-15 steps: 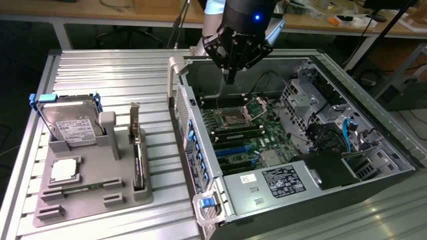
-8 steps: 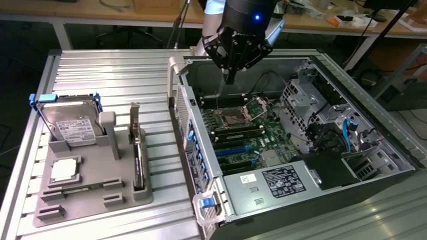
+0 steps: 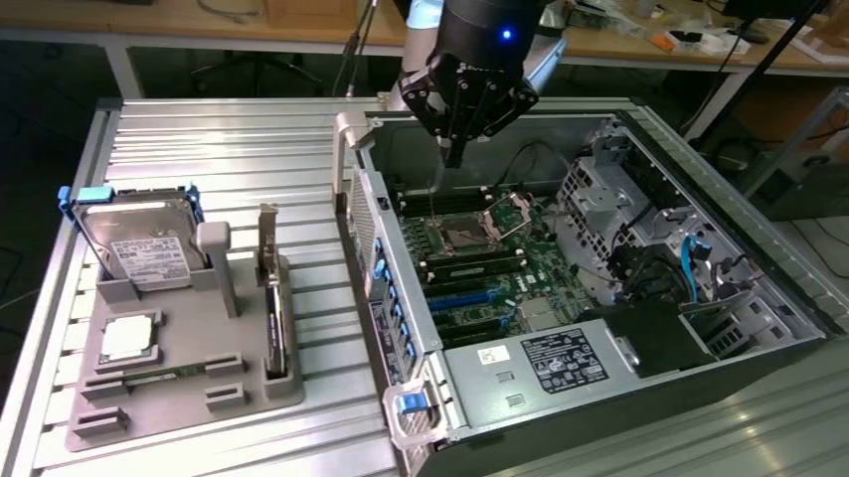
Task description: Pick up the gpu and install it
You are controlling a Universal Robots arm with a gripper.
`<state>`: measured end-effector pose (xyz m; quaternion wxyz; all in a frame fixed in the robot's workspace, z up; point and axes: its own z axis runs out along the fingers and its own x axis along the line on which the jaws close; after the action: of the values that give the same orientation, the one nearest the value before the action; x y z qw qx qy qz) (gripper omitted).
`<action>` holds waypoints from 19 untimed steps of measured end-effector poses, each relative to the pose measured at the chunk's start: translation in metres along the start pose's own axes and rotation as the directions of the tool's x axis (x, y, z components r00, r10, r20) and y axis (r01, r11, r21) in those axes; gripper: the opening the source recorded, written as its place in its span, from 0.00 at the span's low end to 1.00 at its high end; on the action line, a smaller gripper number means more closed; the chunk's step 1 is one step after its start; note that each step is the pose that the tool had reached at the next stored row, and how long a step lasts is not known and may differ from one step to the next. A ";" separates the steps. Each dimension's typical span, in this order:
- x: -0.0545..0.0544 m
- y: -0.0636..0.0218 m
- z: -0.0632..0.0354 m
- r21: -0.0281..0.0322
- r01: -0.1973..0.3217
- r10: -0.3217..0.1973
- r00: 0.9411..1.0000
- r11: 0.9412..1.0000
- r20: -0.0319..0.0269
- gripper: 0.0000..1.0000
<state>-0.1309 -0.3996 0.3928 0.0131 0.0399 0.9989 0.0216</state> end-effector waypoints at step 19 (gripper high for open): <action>0.011 -0.0054 -0.0004 0.000 0.000 0.000 1.000 1.000 0.000 0.11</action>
<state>-0.1428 -0.4041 0.3927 0.0131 0.0399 0.9989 0.0217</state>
